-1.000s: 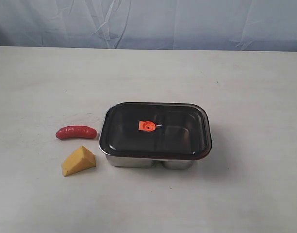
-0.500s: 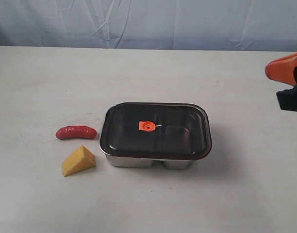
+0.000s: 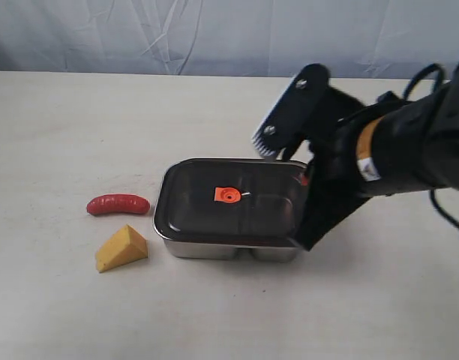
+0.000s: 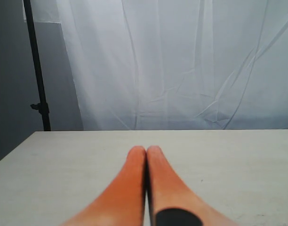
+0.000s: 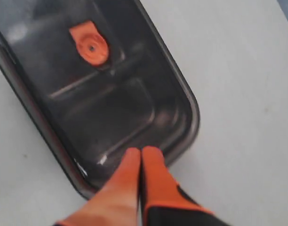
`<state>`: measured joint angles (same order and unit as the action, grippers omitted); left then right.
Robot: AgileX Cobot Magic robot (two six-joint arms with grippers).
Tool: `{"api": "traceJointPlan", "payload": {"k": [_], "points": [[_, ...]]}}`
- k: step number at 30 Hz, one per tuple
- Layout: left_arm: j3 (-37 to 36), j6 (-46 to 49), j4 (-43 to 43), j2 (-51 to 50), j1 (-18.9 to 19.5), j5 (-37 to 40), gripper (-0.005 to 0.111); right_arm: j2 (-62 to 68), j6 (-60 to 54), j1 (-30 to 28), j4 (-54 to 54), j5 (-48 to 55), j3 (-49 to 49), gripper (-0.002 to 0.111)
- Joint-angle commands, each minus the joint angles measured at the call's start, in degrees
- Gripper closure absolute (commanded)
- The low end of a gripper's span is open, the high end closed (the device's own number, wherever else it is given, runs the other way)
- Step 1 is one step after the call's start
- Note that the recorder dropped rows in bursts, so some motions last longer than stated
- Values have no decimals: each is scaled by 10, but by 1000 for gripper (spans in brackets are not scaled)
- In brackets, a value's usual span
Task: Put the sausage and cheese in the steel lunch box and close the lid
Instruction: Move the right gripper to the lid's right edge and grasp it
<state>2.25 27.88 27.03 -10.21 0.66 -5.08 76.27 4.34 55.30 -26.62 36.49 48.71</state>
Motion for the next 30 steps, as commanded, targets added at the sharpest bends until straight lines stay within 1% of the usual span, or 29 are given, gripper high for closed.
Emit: {"api": "traceJointPlan", "payload": {"k": [1, 3, 5, 6, 8, 9, 10, 11, 12, 14, 18, 19, 24, 30], "points": [[-1, -2, -1, 5, -2, -5, 107, 35, 138, 38, -61, -85, 3, 109], [-1, -2, -1, 5, -2, -5, 107, 48, 173, 45, -65, -86, 4, 107], [-1, -2, -1, 5, -2, -5, 107, 67, 169, 55, -67, -81, 4, 98], [-1, -2, -1, 5, -2, -5, 107, 79, 166, 58, -70, -78, 4, 89], [-1, -2, -1, 5, -2, -5, 107, 101, 160, 66, -90, -71, 4, 68], [-1, -2, -1, 5, -2, -5, 107, 114, 156, 71, -103, -68, 4, 52], [-1, -2, -1, 5, -2, -5, 107, 122, 156, 75, -109, -63, 4, 43], [-1, -2, -1, 5, -2, -5, 107, 130, 156, 77, -114, -61, 4, 37], [-1, -2, -1, 5, -2, -5, 107, 140, 157, 78, -114, -61, 4, 36], [-1, -2, -1, 5, -2, -5, 107, 155, 158, 81, -114, -55, 4, 40], [-1, -2, -1, 5, -2, -5, 107, 182, 158, 81, -112, -52, 4, 53], [-1, -2, -1, 5, -2, -5, 107, 186, 158, 81, -114, -54, 4, 54], [-1, -2, -1, 5, -2, -5, 107, 215, 157, 81, -141, -57, 4, 54], [-1, -2, -1, 5, -2, -5, 107, 223, 157, 81, -149, -52, 4, 54]]}}
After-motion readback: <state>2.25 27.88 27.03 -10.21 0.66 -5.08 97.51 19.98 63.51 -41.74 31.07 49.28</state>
